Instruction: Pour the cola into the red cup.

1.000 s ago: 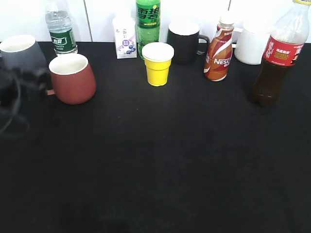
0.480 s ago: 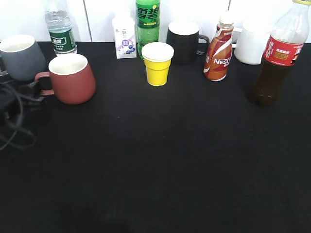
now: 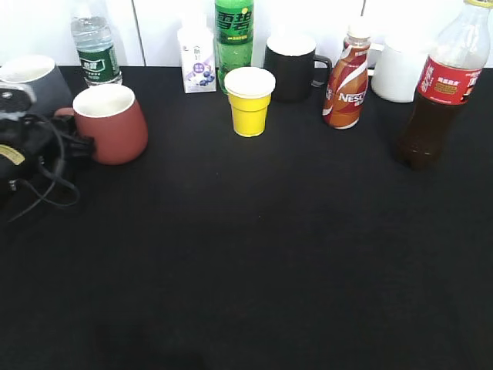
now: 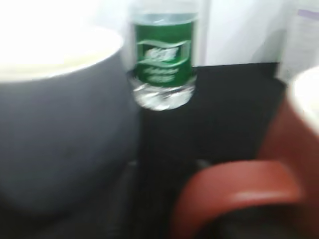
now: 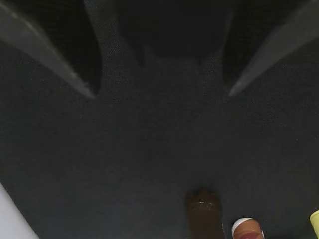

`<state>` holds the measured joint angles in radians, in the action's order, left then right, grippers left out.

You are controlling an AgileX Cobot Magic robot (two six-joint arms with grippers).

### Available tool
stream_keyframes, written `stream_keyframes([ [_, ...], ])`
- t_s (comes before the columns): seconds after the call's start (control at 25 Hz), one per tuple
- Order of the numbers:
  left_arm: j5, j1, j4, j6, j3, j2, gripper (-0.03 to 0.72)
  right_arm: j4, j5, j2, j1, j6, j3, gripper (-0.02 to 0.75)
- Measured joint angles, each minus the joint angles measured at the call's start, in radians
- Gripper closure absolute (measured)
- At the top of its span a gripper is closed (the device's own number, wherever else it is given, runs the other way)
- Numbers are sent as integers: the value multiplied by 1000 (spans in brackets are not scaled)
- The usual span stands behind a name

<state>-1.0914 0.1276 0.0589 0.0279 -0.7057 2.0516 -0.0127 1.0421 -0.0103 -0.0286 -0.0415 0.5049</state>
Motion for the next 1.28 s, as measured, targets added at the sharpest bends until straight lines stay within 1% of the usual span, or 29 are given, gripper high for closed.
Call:
stream_keyframes([
  [0.08,0,-2,35,-1,0,3,628,0,0,0,0,0,0,164],
  [0.12,-3,-3,37,-1,0,6,637,0,0,0,0,0,0,164],
  [0.28,-17,-3,57,-4,10,-29,641,0,0,0,0,0,0,164],
  [0.36,-60,-4,111,-4,51,-104,641,0,0,0,0,0,0,164],
  [0.48,-69,-4,219,6,137,-248,642,0,0,0,0,0,0,164],
  [0.56,-70,-4,256,28,179,-352,643,0,0,0,0,0,0,164],
  [0.64,-52,-4,329,89,188,-439,643,0,0,0,0,0,0,164],
  [0.72,-11,-4,439,155,188,-491,643,0,0,0,0,0,0,164],
  [0.88,13,-4,606,239,188,-503,643,0,0,0,0,0,0,164],
  [0.92,13,0,631,258,188,-503,643,0,0,0,0,0,0,164],
  [1.08,37,76,652,264,189,-503,643,0,0,0,0,0,0,164],
  [1.2,50,83,655,265,189,-503,643,0,0,0,0,0,0,164],
  [1.28,51,83,655,266,189,-503,643,-1,-18,50,0,0,8,164],
])
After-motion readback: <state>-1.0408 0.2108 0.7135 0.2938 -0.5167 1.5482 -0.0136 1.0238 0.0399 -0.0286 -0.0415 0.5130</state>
